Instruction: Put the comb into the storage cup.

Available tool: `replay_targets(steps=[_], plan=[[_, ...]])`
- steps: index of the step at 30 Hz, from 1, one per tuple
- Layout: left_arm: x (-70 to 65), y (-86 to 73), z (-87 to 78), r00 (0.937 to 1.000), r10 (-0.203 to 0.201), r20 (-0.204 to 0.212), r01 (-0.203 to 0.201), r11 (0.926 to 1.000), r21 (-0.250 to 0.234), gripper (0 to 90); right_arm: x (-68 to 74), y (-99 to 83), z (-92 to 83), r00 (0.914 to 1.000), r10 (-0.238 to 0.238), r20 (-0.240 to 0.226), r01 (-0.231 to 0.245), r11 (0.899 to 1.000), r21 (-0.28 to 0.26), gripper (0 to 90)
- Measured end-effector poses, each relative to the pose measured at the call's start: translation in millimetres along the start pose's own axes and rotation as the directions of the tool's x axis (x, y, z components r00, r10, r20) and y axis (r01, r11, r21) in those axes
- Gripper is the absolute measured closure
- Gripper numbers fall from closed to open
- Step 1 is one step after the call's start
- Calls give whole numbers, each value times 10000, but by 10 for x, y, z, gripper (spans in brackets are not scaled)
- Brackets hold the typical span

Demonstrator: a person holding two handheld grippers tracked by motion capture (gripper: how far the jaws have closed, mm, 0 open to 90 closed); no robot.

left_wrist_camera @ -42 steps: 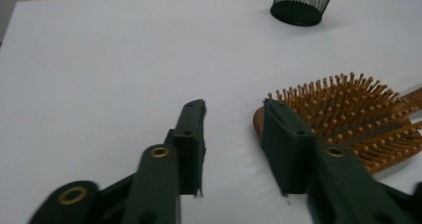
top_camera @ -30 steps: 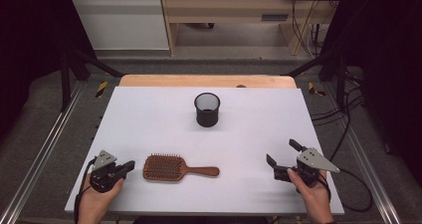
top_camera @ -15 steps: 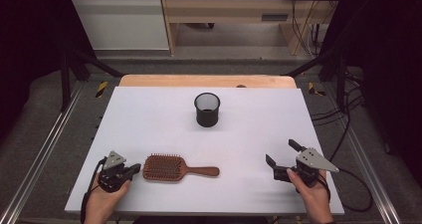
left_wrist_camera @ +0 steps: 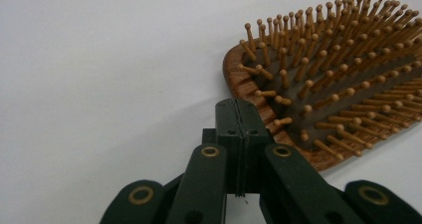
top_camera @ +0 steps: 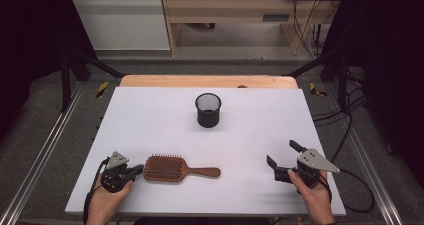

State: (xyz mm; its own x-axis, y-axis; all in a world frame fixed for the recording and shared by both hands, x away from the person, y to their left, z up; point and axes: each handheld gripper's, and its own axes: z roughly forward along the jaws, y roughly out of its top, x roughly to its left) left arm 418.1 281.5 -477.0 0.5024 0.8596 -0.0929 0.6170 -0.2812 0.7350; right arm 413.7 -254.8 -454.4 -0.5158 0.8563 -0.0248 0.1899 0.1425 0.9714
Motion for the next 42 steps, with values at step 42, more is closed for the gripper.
replay_targets(steps=[42], plan=[[-271,111,150,9989,312,349,-301,9991,-296,900,5,1,-4,10000,-6,-31,6,10000,15,46]])
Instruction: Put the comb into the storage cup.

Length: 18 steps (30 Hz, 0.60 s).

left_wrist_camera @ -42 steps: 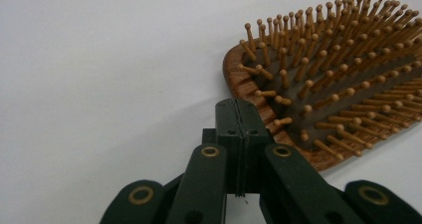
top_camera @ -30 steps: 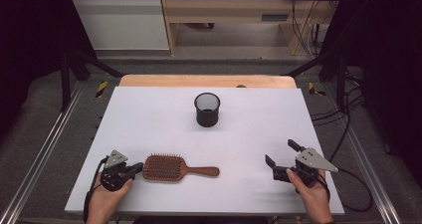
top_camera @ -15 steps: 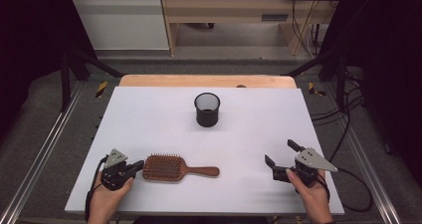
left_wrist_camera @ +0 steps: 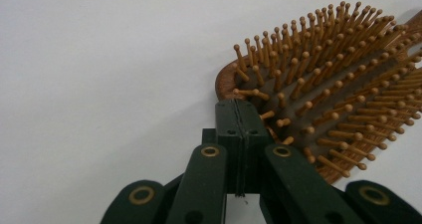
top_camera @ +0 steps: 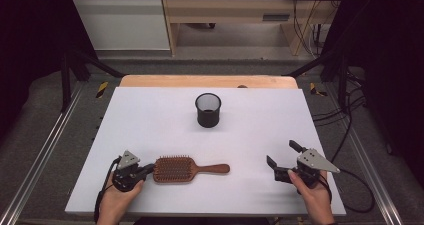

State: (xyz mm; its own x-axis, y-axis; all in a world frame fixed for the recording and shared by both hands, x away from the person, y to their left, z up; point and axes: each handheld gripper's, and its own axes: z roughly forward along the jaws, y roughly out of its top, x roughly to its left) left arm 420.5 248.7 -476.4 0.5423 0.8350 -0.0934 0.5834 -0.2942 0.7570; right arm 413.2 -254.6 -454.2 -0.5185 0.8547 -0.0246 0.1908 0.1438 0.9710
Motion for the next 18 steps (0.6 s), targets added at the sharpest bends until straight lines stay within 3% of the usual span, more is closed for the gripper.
replay_targets(steps=[18], plan=[[-399,339,481,9976,230,652,-232,9997,24,900,24,6,-30,9999,-130,43,130,9999,66,48]])
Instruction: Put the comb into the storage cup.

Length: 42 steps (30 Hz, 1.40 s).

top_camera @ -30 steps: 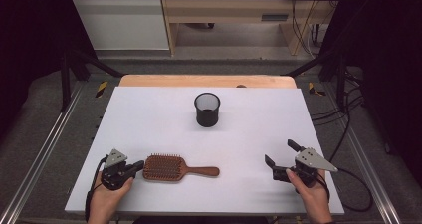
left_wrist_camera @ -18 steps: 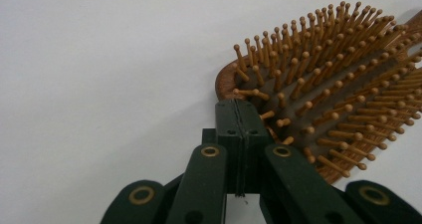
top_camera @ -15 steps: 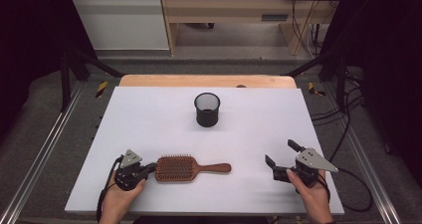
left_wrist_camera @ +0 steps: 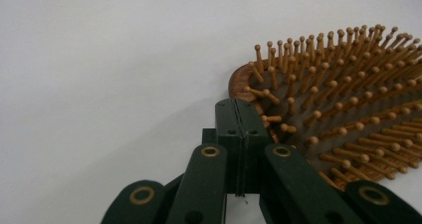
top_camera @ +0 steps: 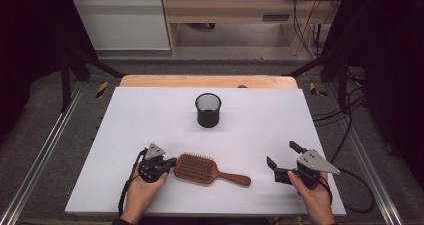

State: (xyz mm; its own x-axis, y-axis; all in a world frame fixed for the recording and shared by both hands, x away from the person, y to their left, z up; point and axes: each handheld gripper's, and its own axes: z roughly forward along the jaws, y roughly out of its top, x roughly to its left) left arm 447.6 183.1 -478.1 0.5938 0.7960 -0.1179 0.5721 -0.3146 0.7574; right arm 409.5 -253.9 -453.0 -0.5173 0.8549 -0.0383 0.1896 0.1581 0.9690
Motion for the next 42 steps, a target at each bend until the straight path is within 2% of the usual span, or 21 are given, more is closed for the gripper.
replay_targets(steps=[7,19,24,30,42], plan=[[-149,53,135,9996,158,214,-159,9999,23,900,50,17,-5,9998,-78,-157,80,9999,129,51],[-288,96,209,9978,433,509,-439,9990,108,900,174,44,24,9970,-300,-717,339,9980,534,53],[-297,97,216,9977,447,517,-453,9989,99,900,237,50,51,9940,-517,-965,596,9949,808,68],[-332,106,211,9971,493,581,-496,9988,30,900,285,73,66,9931,-240,-1147,372,9927,1146,96],[-414,112,264,9949,635,789,-636,9980,-13,900,366,103,96,9892,-245,-1443,447,9894,1385,108]])
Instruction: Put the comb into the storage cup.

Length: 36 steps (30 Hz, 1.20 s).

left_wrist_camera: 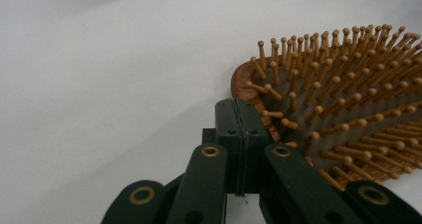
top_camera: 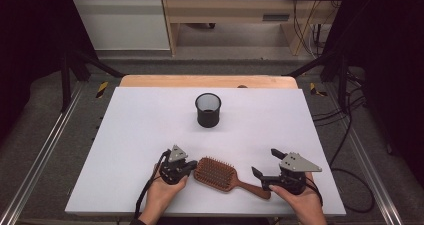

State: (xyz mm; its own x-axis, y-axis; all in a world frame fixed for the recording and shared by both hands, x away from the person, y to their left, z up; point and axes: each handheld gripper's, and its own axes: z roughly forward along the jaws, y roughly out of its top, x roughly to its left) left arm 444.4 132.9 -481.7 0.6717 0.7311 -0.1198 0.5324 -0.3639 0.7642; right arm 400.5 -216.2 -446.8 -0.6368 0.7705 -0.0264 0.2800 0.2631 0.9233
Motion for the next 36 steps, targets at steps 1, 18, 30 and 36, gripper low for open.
replay_targets(steps=[1,18,30,36], plan=[[-4,0,4,10000,10,32,-10,10000,-6,900,4,3,1,10000,47,-34,-47,10000,1,110],[141,-47,-358,9932,152,-1152,-369,9814,-1885,900,49,40,-8,9991,191,-390,-179,9994,310,108],[409,-92,-762,9806,-302,-1935,-292,9546,-2966,900,50,67,-2,9982,251,-539,-204,9961,861,103],[512,-114,-962,9726,-483,-2274,-325,9404,-3387,886,48,90,-7,9965,425,-726,-331,9915,1262,103]])
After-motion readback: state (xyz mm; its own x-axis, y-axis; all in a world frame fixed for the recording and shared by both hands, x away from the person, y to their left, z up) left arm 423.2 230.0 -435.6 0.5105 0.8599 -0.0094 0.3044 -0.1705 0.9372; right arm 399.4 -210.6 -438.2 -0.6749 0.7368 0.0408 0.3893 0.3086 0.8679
